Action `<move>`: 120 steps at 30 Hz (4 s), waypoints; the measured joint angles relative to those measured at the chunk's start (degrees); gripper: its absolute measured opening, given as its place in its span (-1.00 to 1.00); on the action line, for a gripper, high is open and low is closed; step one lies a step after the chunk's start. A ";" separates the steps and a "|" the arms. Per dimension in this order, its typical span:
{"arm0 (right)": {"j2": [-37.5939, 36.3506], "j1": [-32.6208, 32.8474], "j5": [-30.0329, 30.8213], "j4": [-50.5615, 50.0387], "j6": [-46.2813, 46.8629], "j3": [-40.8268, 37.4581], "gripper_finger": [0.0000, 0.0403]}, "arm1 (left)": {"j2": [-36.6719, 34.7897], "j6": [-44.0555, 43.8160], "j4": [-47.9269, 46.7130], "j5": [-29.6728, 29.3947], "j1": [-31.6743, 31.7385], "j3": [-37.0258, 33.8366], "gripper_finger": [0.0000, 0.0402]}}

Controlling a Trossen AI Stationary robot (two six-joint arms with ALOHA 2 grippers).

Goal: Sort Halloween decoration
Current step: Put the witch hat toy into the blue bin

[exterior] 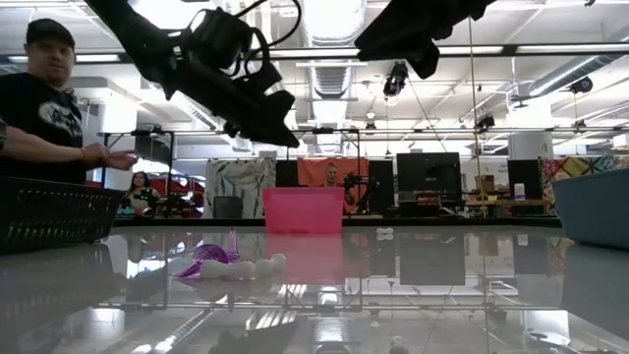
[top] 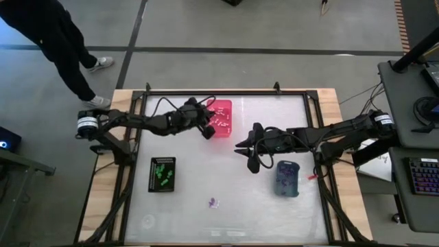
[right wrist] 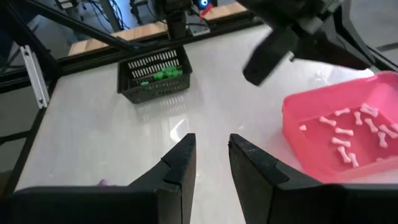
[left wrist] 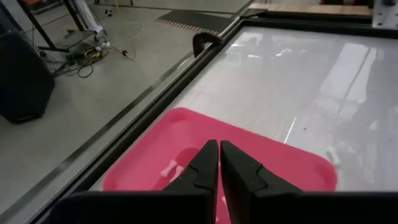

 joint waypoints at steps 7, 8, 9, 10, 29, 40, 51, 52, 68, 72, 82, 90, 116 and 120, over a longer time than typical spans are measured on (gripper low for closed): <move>0.02 -0.02 0.06 -2.70 5.31 0.01 -0.56 | -2.45 -0.83 -0.02 0.00 -4.98 -0.15 -1.00; 0.02 -0.02 0.06 -3.22 6.22 -0.01 -0.56 | -3.00 -0.83 -0.32 0.02 -6.12 -0.15 -1.00; 0.02 -0.02 0.06 -3.74 6.76 0.00 -0.56 | -3.56 -0.85 -0.79 0.06 -7.25 -0.15 -1.00; 0.02 -0.02 0.06 -4.17 7.26 0.00 -0.56 | -4.31 -0.85 -1.58 0.06 -8.44 -0.15 -1.00; 0.09 2.10 -0.17 -6.10 10.74 0.01 -0.56 | -10.77 -6.89 -19.04 6.64 -30.48 -0.19 -1.00; 0.09 5.07 -0.10 -6.10 10.73 0.01 -0.56 | -4.31 -6.21 -14.07 8.05 -36.94 -0.21 -0.98; 0.59 5.99 0.00 -6.17 10.70 0.01 -0.56 | 4.49 -7.98 -6.16 11.52 -40.52 -0.26 -0.57; 0.95 5.99 0.01 -6.13 10.65 0.01 -0.56 | 5.29 -8.27 -5.14 11.52 -40.81 -0.24 -0.55; 7.74 5.97 -0.13 -5.94 12.18 0.01 -0.56 | 14.39 -12.26 1.07 12.93 -42.19 -0.19 -0.57; 7.85 5.97 -0.13 -5.80 12.18 0.01 -0.56 | 15.07 -12.24 1.40 13.25 -42.17 -0.21 -0.57; 7.61 5.97 -0.13 -5.61 12.16 0.01 -0.56 | 17.28 -12.48 4.09 13.55 -42.14 -0.28 -0.57; 7.56 5.97 -0.13 -5.61 12.16 0.03 -0.56 | 17.33 -12.48 4.09 13.55 -42.14 -0.28 -0.62; 7.87 7.03 -0.07 -5.08 10.47 0.05 -0.56 | 11.10 -5.61 2.56 4.51 -42.07 -0.30 -1.00; 10.16 8.36 -0.06 -2.55 5.92 0.08 -0.56 | 8.00 -3.76 1.83 -2.63 -42.00 -0.30 -1.00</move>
